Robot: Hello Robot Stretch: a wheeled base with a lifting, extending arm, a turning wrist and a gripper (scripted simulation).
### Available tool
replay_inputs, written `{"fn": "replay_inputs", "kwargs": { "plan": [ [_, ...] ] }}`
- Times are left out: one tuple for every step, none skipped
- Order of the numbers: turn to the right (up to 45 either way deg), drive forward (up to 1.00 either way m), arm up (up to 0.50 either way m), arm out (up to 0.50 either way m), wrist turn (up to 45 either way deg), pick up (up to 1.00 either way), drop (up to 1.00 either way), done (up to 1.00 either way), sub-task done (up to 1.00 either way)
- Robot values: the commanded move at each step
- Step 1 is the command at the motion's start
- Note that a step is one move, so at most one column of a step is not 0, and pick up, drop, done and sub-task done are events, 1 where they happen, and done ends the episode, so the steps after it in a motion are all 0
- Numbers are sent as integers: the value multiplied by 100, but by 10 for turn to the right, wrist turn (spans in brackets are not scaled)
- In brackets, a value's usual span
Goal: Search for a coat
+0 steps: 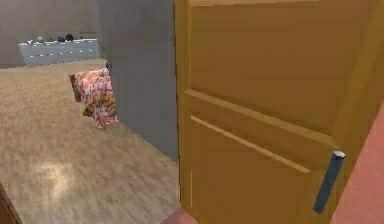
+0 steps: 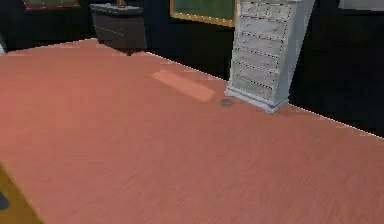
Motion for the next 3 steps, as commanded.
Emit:
{"fn": "replay_inputs", "kwargs": {
  "plan": [
    [-300, 0, 0, 0, 0, 0, 0, 0, 0],
    [0, 75, 0, 0, 0, 0, 0, 0, 0],
    [-90, 0, 0, 0, 0, 0, 0, 0, 0]
  ]
}}
